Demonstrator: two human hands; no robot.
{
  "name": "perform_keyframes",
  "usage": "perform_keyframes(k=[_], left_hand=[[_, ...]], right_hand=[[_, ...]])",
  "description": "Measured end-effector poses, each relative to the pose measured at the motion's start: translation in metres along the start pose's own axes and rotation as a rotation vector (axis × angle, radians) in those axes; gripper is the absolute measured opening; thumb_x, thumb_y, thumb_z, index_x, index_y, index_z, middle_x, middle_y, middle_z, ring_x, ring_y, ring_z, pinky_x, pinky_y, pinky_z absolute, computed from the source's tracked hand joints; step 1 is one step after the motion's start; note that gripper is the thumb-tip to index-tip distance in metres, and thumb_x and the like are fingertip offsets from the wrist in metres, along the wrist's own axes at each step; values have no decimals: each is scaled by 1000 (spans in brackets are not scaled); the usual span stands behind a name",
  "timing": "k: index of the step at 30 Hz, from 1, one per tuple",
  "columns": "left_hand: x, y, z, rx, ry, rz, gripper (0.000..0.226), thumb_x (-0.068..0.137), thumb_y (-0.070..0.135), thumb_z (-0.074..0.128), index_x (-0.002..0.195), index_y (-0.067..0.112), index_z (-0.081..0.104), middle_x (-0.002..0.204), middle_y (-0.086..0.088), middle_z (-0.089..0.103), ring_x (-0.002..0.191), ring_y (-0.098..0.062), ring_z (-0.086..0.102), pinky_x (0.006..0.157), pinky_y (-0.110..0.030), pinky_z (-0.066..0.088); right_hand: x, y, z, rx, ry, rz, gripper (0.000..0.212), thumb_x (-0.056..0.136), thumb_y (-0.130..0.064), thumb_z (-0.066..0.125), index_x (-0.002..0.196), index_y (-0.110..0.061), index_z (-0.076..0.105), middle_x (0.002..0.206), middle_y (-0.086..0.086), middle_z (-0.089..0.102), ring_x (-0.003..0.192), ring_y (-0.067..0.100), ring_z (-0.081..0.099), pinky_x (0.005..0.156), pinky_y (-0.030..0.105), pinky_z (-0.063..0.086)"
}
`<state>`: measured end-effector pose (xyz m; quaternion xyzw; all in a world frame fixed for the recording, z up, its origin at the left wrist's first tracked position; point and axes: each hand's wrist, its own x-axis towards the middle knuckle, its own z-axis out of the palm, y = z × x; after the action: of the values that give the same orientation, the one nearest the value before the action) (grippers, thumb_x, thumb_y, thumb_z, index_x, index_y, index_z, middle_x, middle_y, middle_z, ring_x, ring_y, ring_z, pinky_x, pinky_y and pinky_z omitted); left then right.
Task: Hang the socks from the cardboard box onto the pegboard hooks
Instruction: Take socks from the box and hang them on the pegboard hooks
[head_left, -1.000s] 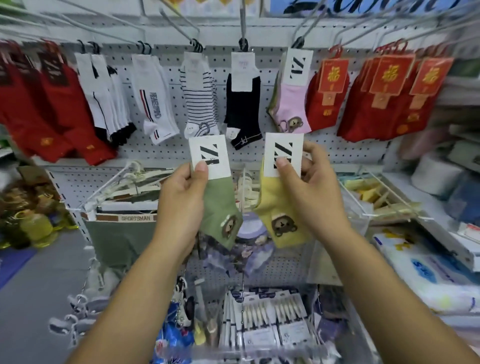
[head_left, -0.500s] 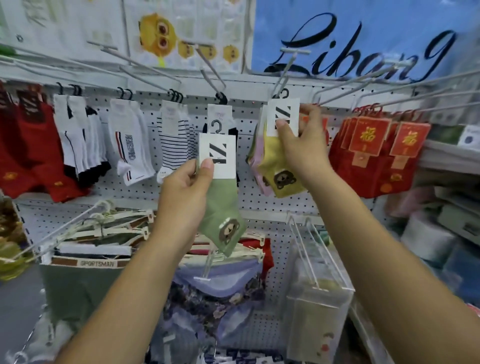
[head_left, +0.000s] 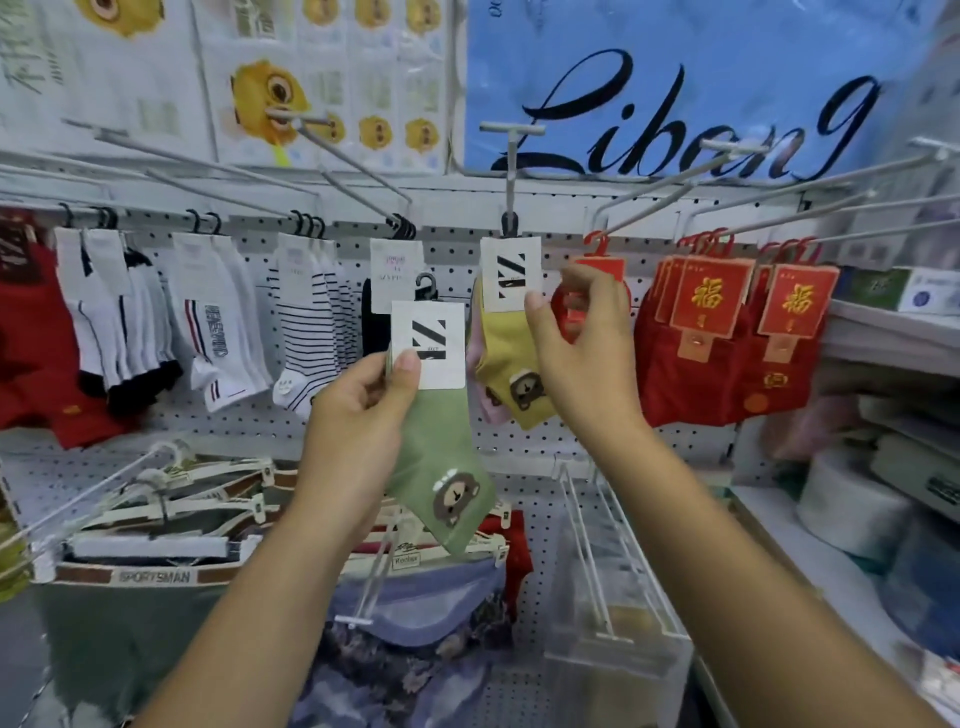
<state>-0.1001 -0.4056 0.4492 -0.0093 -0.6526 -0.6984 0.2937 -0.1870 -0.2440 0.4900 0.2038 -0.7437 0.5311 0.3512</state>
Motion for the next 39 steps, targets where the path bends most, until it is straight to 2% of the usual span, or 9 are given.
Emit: perform_keyframes(k=[6, 9, 14, 21, 26, 30, 33, 37, 39], left_hand=[[6, 5, 26, 41, -141, 50, 21, 97, 37, 62, 106, 25, 76, 98, -1, 79, 94, -24, 76, 87, -50, 60], [9, 10, 34, 53, -184, 60, 23, 99, 35, 60, 107, 21, 76, 95, -2, 80, 90, -21, 76, 82, -43, 62], [28, 22, 33, 60, -96, 146, 17, 102, 30, 58, 98, 25, 74, 98, 6, 79, 96, -11, 75, 82, -29, 62], [71, 26, 35, 166, -22, 186, 23, 102, 37, 58, 123, 33, 66, 122, 18, 67, 118, -1, 60, 111, -38, 47], [79, 25, 41, 108, -141, 114, 39, 103, 46, 51, 140, 34, 56, 142, 17, 57, 132, 0, 51, 118, -36, 38], [85, 22, 53, 142, -236, 124, 54, 104, 46, 47, 156, 34, 36, 151, 21, 39, 133, 6, 35, 108, -18, 30], [97, 15, 62, 206, -271, 109, 53, 105, 51, 43, 156, 41, 32, 155, 21, 38, 138, 0, 39, 112, -24, 32], [115, 5, 67, 239, -262, 95, 47, 106, 49, 40, 152, 44, 38, 149, 12, 53, 132, -9, 52, 114, -36, 41], [119, 3, 67, 219, -266, 85, 47, 106, 49, 41, 153, 44, 37, 148, 12, 54, 132, -9, 54, 114, -37, 42]], right_hand=[[-22, -22, -21, 279, -293, 118, 33, 97, -30, 64, 126, -17, 58, 100, 1, 70, 86, 5, 68, 65, 23, 56], [-15, -18, -23, 257, -263, 88, 28, 96, -23, 67, 122, -14, 61, 95, 7, 75, 89, 20, 72, 81, 46, 59], [16, -16, -32, 284, -112, 90, 28, 96, -18, 66, 123, -16, 57, 91, 9, 75, 87, 21, 73, 77, 37, 60], [48, -24, -8, 129, -174, -31, 23, 93, -24, 70, 112, -30, 57, 93, 11, 72, 85, 22, 70, 79, 41, 59], [49, -8, 1, 41, -149, -51, 27, 91, -26, 73, 116, -28, 62, 95, -10, 62, 77, 2, 58, 67, 12, 48], [40, 14, 11, 18, -7, -59, 44, 96, -36, 63, 137, -23, 51, 128, -4, 52, 112, 10, 55, 98, 28, 48], [33, 23, 22, 92, -177, 19, 44, 104, -39, 48, 145, -23, 45, 142, -4, 51, 130, 13, 50, 110, 43, 44], [36, 24, 27, 125, -246, 46, 43, 107, -35, 41, 148, -24, 44, 141, -8, 57, 128, 8, 53, 111, 35, 44], [38, 27, 22, 104, -239, 42, 43, 107, -34, 42, 149, -24, 45, 142, -10, 56, 125, 1, 51, 107, 19, 43]])
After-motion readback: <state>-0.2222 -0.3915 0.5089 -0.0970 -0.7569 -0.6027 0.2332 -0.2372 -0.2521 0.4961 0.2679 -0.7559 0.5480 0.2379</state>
